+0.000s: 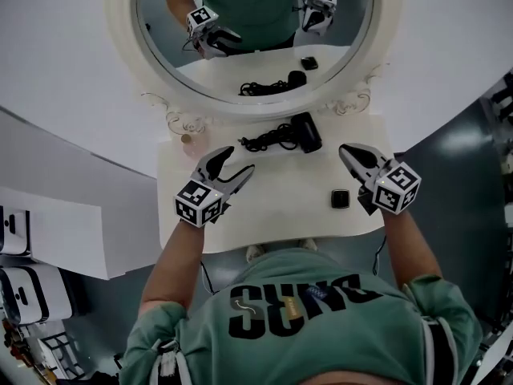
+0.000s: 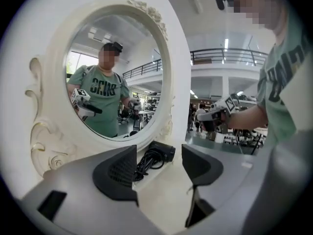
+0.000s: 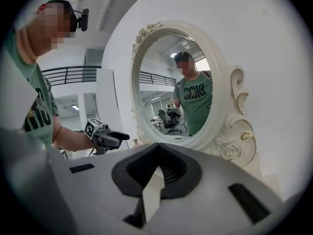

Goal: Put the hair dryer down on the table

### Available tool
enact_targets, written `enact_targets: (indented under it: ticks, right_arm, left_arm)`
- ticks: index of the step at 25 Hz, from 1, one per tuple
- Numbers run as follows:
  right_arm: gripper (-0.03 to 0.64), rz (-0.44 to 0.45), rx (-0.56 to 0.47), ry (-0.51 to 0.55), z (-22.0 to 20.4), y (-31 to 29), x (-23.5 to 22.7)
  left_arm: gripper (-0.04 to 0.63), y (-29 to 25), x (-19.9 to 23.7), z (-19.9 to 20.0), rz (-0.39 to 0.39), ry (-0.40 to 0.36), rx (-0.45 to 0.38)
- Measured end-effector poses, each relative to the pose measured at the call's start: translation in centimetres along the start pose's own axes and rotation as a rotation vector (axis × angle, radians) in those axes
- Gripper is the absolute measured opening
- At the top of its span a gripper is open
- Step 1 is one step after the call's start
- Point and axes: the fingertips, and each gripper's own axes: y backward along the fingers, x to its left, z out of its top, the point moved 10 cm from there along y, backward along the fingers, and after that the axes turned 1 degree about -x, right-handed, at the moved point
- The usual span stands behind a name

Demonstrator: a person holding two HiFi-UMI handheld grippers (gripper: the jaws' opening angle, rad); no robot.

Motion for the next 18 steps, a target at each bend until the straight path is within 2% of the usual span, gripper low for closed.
enact_targets:
  ticks: [4,9,13,18]
  right_arm:
    - [-0.006,0.007,-0.006,0.026,1.4,0.3,1.6]
    - [-0.006,0.020,-0.015,0.060,2.9,0.6,3.7]
    - [-0.006,0.026,-0.019,0.080,3.9,0.5,5.0]
    - [-0.006,0.036,-0.013,0.116,5.1,0.4,6.3]
  left_arm:
    - [0.250,3.8,-1.4,1.1,0.019,0.099,-0.122]
    - [0.197,7.6,-2.9,2.5,0.033,0.140,-0.245]
    - [0.163,9.7,-3.8,3.6,0.008,0.201,-0.342]
    - [0.080,11.5,-4.8,4.0,0.017,0.219,-0.400]
